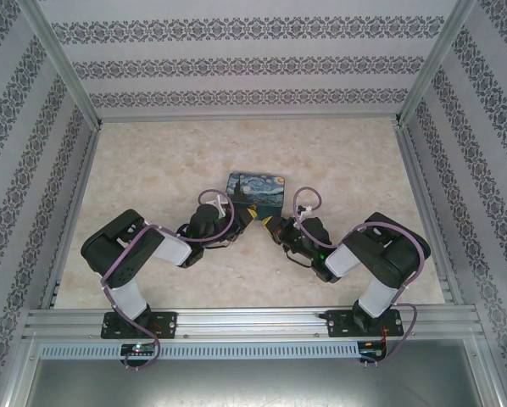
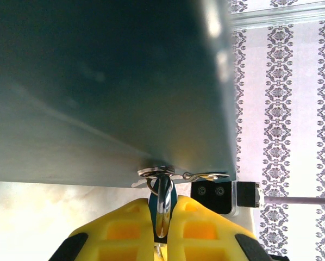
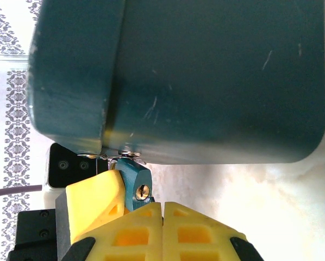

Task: Unlock the padlock with the key

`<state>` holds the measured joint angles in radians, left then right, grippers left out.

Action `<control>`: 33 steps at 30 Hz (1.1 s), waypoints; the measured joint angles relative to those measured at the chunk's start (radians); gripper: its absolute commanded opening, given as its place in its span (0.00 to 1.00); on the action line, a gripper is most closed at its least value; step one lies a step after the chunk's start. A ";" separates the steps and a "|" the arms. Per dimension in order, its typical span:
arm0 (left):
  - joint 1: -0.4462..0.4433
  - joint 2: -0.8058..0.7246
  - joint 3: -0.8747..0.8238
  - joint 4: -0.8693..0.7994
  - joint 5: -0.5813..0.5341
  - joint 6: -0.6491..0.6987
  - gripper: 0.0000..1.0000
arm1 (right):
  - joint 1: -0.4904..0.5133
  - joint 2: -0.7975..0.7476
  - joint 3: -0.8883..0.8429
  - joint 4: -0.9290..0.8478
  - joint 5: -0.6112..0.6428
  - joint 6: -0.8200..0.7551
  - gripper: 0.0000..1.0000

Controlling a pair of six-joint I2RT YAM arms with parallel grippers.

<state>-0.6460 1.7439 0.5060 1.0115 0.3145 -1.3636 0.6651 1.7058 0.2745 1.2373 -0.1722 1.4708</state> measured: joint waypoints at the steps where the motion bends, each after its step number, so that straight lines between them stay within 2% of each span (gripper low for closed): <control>1: 0.000 0.000 0.000 0.000 0.000 0.000 0.00 | 0.000 0.001 0.001 0.000 0.000 0.000 0.00; 33: 0.000 0.000 0.000 0.000 0.007 0.000 0.00 | -0.015 0.001 0.005 0.000 -0.001 0.000 0.00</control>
<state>-0.6460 1.7439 0.5064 1.0115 0.3214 -1.3632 0.6498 1.7065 0.2798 1.2377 -0.1730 1.4712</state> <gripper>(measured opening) 0.085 0.050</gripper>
